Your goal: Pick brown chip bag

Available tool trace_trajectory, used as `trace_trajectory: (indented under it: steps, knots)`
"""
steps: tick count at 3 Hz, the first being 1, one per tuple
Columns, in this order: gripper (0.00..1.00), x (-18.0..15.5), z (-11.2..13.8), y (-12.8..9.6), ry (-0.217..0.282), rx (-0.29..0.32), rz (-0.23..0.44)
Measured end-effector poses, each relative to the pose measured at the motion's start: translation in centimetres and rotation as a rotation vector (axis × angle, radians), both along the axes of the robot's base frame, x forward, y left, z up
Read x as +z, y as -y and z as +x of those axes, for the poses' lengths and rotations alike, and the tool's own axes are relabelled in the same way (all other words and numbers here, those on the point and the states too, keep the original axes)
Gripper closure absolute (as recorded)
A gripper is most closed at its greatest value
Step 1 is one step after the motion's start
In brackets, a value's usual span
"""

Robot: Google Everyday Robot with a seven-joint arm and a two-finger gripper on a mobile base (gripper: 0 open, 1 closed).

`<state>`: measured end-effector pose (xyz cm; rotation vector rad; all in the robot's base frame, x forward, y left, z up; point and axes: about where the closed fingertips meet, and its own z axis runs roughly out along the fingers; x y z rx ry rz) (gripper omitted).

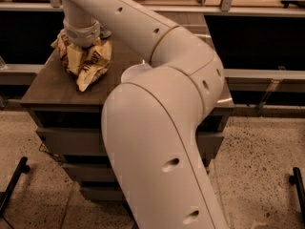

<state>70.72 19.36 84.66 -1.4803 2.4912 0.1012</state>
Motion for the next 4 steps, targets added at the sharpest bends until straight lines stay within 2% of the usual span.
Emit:
trace_trajectory:
  steps: [4]
  knots:
    - [1.00,0.18,0.00,0.01,0.001,0.000,0.001]
